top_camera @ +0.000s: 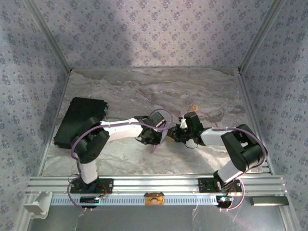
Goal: Fold a paper plane with a square sheet of paper (pick it up from the middle)
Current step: Move a paper plane to the center of the table.
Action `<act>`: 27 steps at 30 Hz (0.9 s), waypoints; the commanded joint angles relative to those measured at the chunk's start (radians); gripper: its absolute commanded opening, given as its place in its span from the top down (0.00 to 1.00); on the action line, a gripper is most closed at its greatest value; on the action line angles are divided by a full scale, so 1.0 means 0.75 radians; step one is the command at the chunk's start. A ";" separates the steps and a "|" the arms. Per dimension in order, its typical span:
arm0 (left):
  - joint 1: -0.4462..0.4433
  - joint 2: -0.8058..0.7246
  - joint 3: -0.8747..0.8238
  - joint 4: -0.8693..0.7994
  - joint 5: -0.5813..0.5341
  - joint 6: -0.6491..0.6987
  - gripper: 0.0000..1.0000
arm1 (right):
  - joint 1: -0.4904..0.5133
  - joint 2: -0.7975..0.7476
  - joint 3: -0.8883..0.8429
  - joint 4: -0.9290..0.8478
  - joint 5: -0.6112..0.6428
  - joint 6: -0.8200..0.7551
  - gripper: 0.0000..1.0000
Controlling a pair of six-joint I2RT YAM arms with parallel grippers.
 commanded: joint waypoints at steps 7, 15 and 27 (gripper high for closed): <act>-0.010 0.049 0.138 -0.185 -0.191 -0.076 0.96 | -0.121 -0.340 0.011 -0.443 0.156 -0.190 0.70; -0.032 0.172 0.277 -0.307 -0.244 -0.111 0.94 | -0.187 -0.456 -0.051 -0.492 0.138 -0.188 0.68; -0.041 0.205 0.315 -0.360 -0.259 -0.118 0.86 | -0.202 -0.479 -0.074 -0.497 0.117 -0.180 0.67</act>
